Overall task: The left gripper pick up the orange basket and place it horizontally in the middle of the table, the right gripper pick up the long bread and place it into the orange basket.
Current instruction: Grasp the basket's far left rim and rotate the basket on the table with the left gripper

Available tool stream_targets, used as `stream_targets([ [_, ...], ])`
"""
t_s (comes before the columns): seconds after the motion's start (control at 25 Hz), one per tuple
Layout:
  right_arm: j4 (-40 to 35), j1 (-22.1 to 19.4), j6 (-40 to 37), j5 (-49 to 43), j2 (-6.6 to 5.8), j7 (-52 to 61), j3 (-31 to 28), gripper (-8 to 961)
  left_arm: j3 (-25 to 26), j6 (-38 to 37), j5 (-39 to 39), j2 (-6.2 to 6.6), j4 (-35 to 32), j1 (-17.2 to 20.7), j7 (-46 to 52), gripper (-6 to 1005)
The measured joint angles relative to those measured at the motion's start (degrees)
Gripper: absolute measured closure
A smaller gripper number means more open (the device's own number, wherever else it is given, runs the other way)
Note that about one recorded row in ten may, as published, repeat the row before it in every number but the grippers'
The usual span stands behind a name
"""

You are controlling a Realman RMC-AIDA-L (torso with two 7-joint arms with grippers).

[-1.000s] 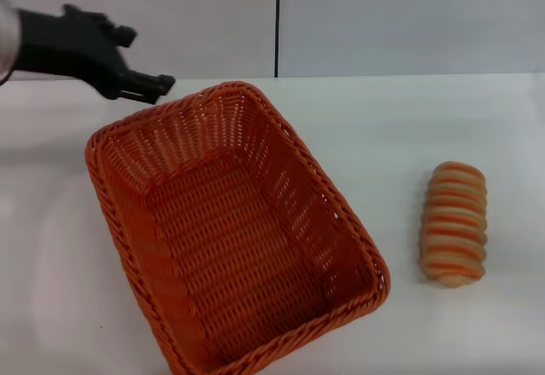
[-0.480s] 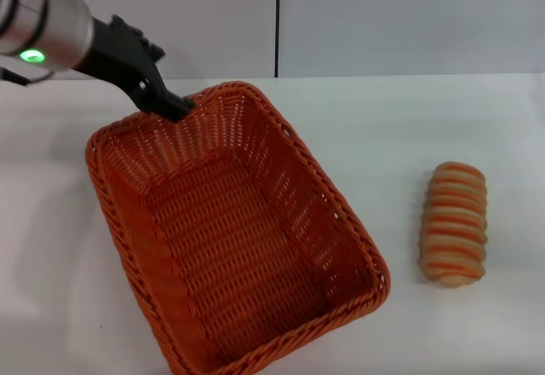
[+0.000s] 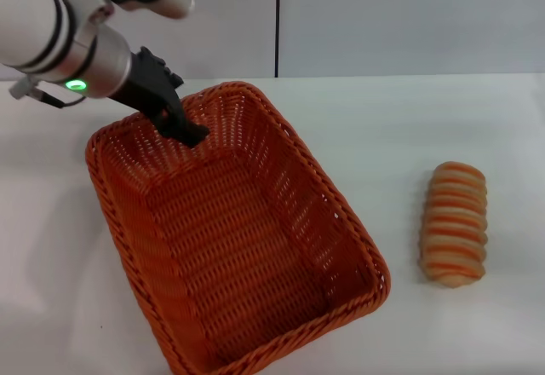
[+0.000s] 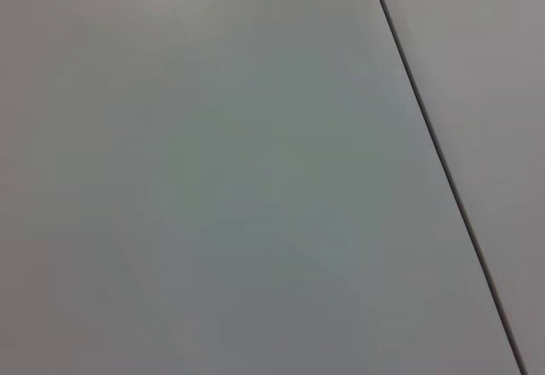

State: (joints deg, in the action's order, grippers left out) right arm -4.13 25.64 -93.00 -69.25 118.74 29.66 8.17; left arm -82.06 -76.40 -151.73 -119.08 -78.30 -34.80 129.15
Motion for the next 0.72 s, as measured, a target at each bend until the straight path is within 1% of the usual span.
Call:
stream_targets([
  [0.24,0.00,-0.44,0.15,0.00,0.00,0.02,0.00,291,-2.14,1.32,-1.34,-0.01,2.98,-0.51,0.53,202],
  [0.72,-0.11,-0.58,1.12,0.00,-0.07,0.05,0.00,291,-2.73,3.10,-2.87,-0.01,5.55,-0.78,0.87,212],
])
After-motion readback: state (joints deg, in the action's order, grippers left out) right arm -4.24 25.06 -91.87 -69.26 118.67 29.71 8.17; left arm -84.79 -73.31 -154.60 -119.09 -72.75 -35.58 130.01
